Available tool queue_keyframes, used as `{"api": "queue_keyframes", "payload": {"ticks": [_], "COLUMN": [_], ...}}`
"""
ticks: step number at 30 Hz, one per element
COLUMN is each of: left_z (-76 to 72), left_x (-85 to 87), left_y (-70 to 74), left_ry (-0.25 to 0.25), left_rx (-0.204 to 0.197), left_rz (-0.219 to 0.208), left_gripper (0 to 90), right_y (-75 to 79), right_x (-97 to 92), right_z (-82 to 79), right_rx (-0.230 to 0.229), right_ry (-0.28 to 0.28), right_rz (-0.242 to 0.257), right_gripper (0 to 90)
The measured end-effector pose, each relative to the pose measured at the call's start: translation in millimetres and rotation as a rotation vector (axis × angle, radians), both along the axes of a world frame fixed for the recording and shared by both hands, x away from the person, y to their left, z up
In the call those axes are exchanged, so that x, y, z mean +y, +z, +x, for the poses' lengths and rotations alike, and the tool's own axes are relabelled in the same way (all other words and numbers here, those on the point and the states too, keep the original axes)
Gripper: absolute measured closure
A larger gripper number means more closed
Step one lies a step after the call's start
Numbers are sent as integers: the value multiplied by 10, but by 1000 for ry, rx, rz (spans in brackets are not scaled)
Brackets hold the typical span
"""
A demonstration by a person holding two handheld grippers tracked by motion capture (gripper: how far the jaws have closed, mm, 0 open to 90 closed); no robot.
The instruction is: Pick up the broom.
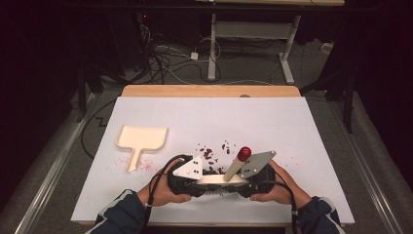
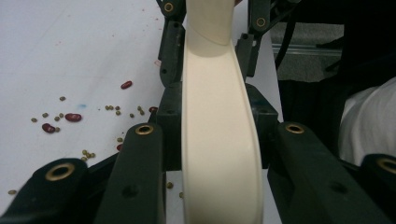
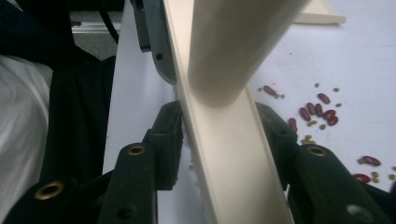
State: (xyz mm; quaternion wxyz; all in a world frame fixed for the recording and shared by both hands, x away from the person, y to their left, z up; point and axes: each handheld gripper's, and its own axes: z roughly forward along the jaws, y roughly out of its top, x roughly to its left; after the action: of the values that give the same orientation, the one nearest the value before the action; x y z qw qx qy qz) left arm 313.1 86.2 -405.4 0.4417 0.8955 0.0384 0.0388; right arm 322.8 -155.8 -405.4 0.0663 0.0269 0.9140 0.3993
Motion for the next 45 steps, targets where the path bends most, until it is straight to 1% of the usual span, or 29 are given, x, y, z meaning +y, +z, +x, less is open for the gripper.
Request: {"api": "queue_keyframes", "payload": {"ticks": [5, 7, 8, 9, 10, 11, 12, 16, 17, 18, 19, 20, 22, 23, 24, 26, 27, 28, 31, 32, 33, 36, 37, 38, 39, 40, 43, 44, 45], "left_z": [21, 29, 38, 49, 65, 65, 67, 52, 32, 32, 21, 7, -18, -32, -49, -74, -86, -100, -138, -146, -155, -190, -201, -214, -226, -240, -280, -287, -292], "left_x": [13, 30, 46, 63, 114, 114, 140, 258, 340, 340, 385, 437, 552, 610, 668, 789, 847, 901, 1062, 1112, 1157, 1257, 1280, 1297, 1310, 1316, 1321, 1322, 1330], "left_y": [17, 25, 29, 33, 47, 47, 57, 95, 103, 103, 100, 96, 75, 60, 42, 2, -19, -45, -125, -151, -178, -261, -290, -318, -344, -369, -416, -430, -436], "left_ry": [13, 43, 64, 90, 142, 142, 166, 257, 302, 302, 325, 349, 394, 418, 445, 485, 507, 527, 581, 595, 609, 651, 658, 666, 670, 672, 682, 688, 690], "left_rx": [-5, -16, -19, -26, -39, -39, -50, -114, -149, -149, -166, -183, -200, -211, -222, -228, -243, -244, -234, -231, -227, -228, -223, -220, -210, -205, -225, -226, -222], "left_rz": [-18, -26, -29, -28, -34, -34, -40, -45, -50, -50, -53, -54, -68, -66, -62, -54, -48, -43, -31, -24, -20, 10, 16, 23, 29, 33, 68, 67, 66], "left_gripper": [564, 519, 519, 428, 399, 358, 301, 241, 227, 220, 212, 212, 210, 210, 206, 207, 207, 207, 204, 204, 204, 202, 202, 201, 201, 201, 201, 202, 202], "right_y": [15, 30, 30, 47, 57, 70, 87, 134, 167, 183, 202, 202, 253, 253, 279, 296, 296, 311, 324, 339, 339, 347, 347, 326, 326, 313, 264, 231, 231], "right_x": [-6, -21, -21, -50, -68, -89, -116, -195, -257, -286, -314, -314, -402, -402, -460, -509, -509, -550, -589, -624, -624, -695, -695, -721, -721, -732, -756, -766, -766], "right_z": [-17, -10, -10, 5, 20, 29, 25, 63, 85, 97, 103, 103, 140, 140, 166, 186, 186, 201, 215, 226, 226, 275, 275, 303, 303, 314, 361, 406, 406], "right_rx": [1, -6, -6, -10, -20, -23, -14, -30, -31, -35, -42, -42, -46, -46, -44, -60, -60, -73, -84, -101, -101, -129, -129, -149, -149, -157, -193, -192, -192], "right_ry": [14, 2, 2, -14, -22, -37, -62, -114, -163, -188, -216, -216, -283, -283, -318, -356, -356, -399, -434, -474, -474, -536, -536, -574, -574, -600, -645, -668, -668], "right_rz": [3, 2, 2, 15, 26, 35, 39, 63, 81, 89, 94, 94, 121, 121, 137, 139, 139, 134, 132, 126, 126, 118, 118, 101, 101, 89, 55, 37, 37], "right_gripper": [669, 672, 672, 673, 673, 673, 673, 673, 672, 672, 672, 672, 672, 672, 672, 672, 672, 672, 672, 672, 672, 672, 672, 672, 672, 672, 673, 673, 673]}}
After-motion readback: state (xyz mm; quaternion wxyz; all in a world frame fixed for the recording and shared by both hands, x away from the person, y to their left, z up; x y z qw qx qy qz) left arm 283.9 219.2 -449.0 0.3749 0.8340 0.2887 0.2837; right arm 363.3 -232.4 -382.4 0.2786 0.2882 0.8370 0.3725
